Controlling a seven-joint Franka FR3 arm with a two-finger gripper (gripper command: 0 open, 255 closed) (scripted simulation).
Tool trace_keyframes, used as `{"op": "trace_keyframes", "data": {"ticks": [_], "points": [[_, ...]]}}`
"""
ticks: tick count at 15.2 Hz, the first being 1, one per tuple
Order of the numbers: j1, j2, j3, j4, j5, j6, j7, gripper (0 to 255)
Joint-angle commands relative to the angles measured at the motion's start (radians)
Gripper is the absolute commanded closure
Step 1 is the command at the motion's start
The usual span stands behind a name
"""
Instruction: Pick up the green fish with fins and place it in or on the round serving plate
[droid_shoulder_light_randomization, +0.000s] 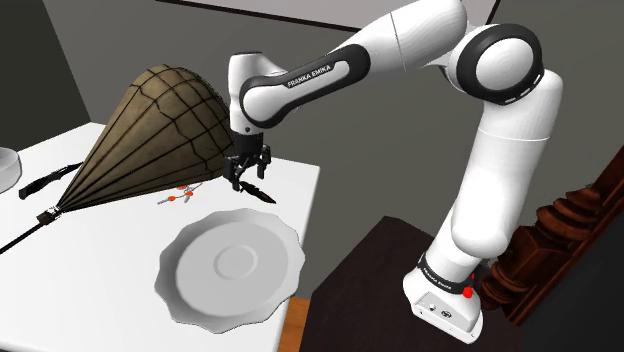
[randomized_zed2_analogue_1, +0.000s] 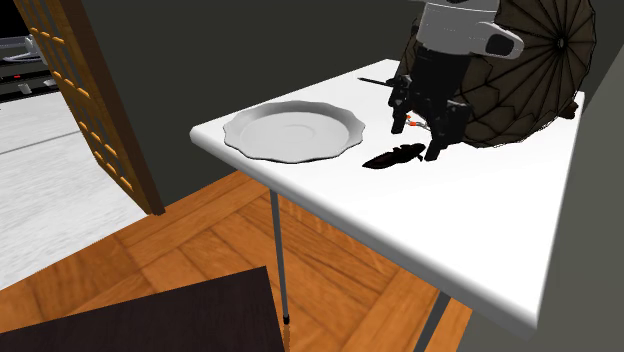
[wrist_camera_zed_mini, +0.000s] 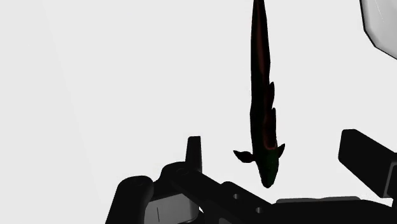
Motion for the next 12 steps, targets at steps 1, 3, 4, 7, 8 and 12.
{"op": "trace_keyframes", "data": {"ticks": [1, 3, 4, 7, 8, 12], "points": [[0.002, 0.011, 0.001, -0.007, 0.0, -0.001, 0.0, 0], [0.003, 0.016, 0.001, -0.002, -0.002, -0.001, 0.002, 255], [0.002, 0.02, 0.0, 0.003, -0.003, -0.003, 0.0, 255], [0.006, 0.015, 0.003, 0.008, -0.001, -0.012, 0.007, 255], [0.006, 0.01, 0.004, 0.002, 0.001, -0.011, 0.008, 255], [0.002, 0.011, 0.001, -0.007, 0.0, -0.001, 0.0, 255]]}}
